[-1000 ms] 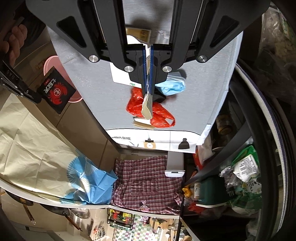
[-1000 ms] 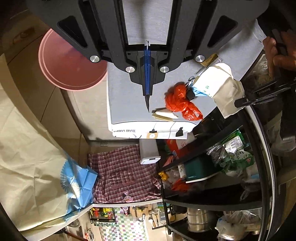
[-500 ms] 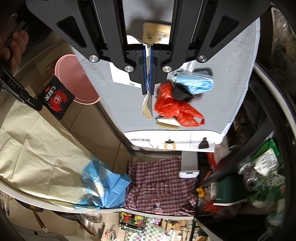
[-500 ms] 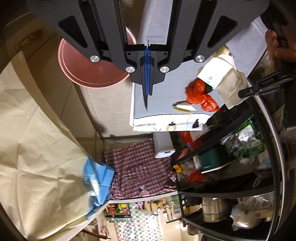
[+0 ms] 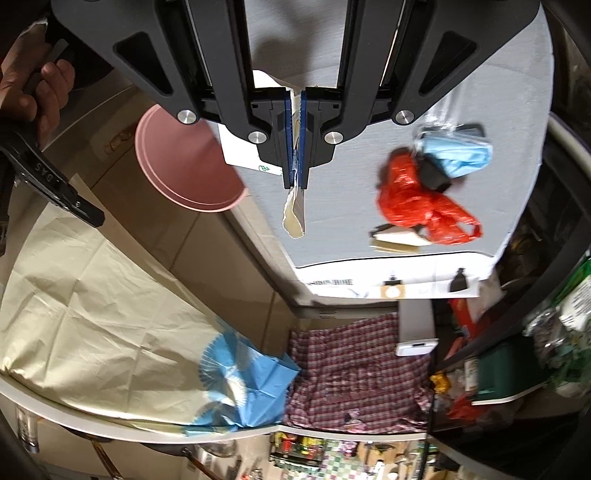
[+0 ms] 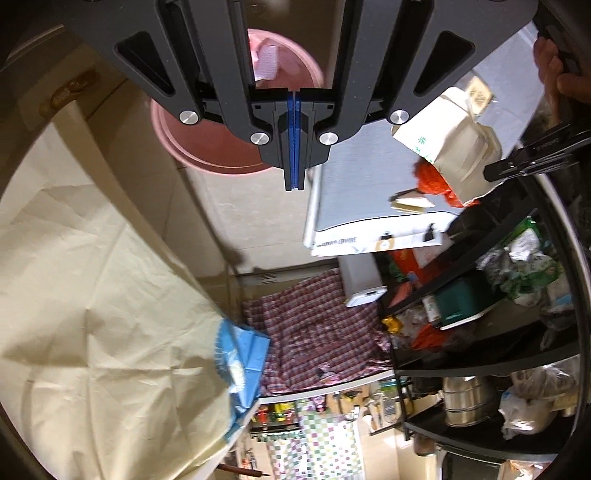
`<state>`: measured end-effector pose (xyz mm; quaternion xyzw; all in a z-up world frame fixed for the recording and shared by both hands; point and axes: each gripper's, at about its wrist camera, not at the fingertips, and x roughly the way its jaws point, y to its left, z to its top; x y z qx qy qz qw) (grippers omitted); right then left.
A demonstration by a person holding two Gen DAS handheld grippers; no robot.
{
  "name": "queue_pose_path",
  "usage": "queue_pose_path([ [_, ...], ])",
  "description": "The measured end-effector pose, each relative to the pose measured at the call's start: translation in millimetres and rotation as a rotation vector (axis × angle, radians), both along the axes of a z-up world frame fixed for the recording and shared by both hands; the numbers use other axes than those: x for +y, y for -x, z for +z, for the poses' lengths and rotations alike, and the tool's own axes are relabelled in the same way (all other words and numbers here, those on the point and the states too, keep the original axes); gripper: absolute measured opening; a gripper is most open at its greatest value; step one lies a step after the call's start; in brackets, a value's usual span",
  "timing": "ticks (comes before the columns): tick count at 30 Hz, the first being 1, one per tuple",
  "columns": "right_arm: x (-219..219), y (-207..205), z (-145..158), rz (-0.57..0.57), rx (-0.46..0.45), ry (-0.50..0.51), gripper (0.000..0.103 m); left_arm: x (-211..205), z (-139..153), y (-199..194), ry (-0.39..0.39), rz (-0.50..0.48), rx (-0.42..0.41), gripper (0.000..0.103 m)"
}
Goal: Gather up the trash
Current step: 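Carry packet and paper strip over the pink bucket and open both tools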
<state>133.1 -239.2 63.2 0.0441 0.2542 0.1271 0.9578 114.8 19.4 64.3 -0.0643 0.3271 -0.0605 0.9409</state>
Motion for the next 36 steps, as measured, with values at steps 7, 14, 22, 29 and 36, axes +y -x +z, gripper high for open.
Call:
queue_pose_path([
  [7,-29,-10,-17,-0.088,0.056,-0.043,0.059,-56,-10,-24,-0.019,-0.102,0.012,0.002],
  [14,-46,-13,-24,-0.148,0.051,-0.028,0.062,-100,-32,-57,-0.010,-0.166,0.059,0.003],
  [22,-57,-19,-32,-0.193,0.055,-0.017,0.062,-125,-48,-76,0.000,-0.205,0.097,0.010],
  [29,-50,-22,-35,-0.178,0.054,0.000,0.062,-121,-43,-69,-0.022,-0.219,0.082,0.010],
  [36,-45,-18,-34,-0.163,0.042,0.009,0.062,-99,-30,-54,-0.032,-0.190,0.067,0.010],
])
